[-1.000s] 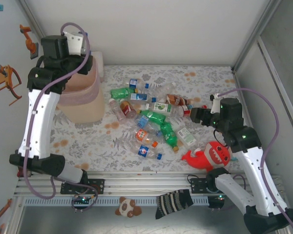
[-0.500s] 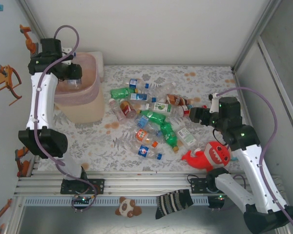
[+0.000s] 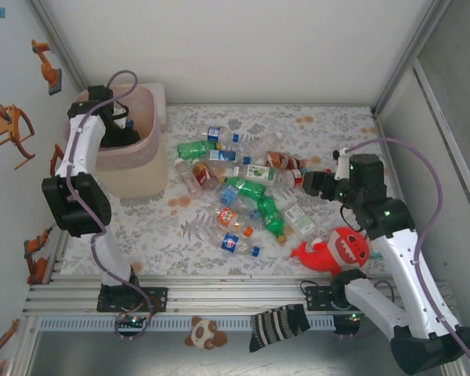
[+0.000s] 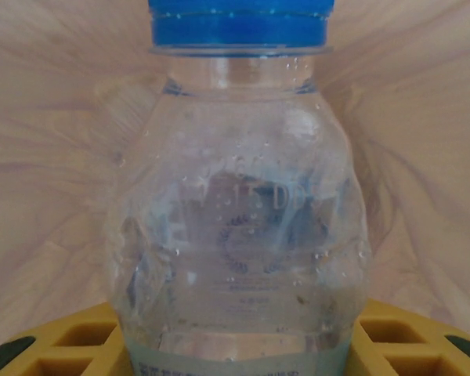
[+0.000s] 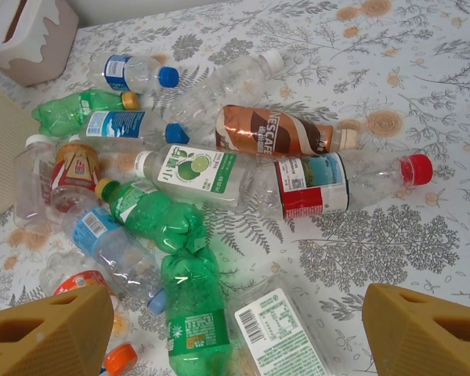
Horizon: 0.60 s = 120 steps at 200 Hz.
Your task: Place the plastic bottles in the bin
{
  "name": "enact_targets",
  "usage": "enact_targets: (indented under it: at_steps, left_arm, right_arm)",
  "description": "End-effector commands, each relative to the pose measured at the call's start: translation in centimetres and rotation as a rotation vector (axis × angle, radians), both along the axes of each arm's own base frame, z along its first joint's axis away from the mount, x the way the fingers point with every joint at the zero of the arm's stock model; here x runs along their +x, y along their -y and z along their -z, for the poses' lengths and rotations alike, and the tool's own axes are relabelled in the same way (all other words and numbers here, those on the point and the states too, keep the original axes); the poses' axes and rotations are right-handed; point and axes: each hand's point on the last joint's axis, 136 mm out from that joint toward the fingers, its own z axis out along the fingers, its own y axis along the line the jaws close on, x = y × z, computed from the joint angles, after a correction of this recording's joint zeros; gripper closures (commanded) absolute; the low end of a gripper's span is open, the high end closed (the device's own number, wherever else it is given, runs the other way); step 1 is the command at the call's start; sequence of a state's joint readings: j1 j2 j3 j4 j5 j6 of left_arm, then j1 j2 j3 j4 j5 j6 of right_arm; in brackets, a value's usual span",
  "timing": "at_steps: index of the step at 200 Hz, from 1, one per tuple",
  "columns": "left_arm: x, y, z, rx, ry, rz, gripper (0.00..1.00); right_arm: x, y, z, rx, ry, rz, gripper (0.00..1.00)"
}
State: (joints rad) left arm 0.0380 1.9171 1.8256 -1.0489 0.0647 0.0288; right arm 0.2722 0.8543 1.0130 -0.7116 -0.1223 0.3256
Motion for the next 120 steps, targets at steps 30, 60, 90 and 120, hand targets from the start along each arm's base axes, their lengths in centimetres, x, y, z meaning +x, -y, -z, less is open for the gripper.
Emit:
enact_targets:
  at_steps: [30, 60, 90, 120]
  left_arm:
    - [-0.4, 0.5, 4.4, -0.034, -0.091, 0.002, 0.52]
    - [-0.8, 0.6, 7.0, -0.043, -0.137, 0.002, 0.52]
    - [-1.2, 0.5, 9.3, -0.035, -0.185, 0.004, 0.51]
    - [-1.6, 0.8, 11.3, -0.045, -0.235, 0.008, 0.49]
  right_arm:
    - [0.8, -0.7, -0.8, 0.016, 0.036, -0.024, 0.18]
    - [1.1, -0.9, -0.7, 0.02, 0.028, -0.026, 0.18]
    - [1.1, -0.9, -0.6, 0.022, 0.027, -0.022, 0.18]
    - [1.0, -0.9, -0.7, 0.025, 0.029, -0.019, 0.18]
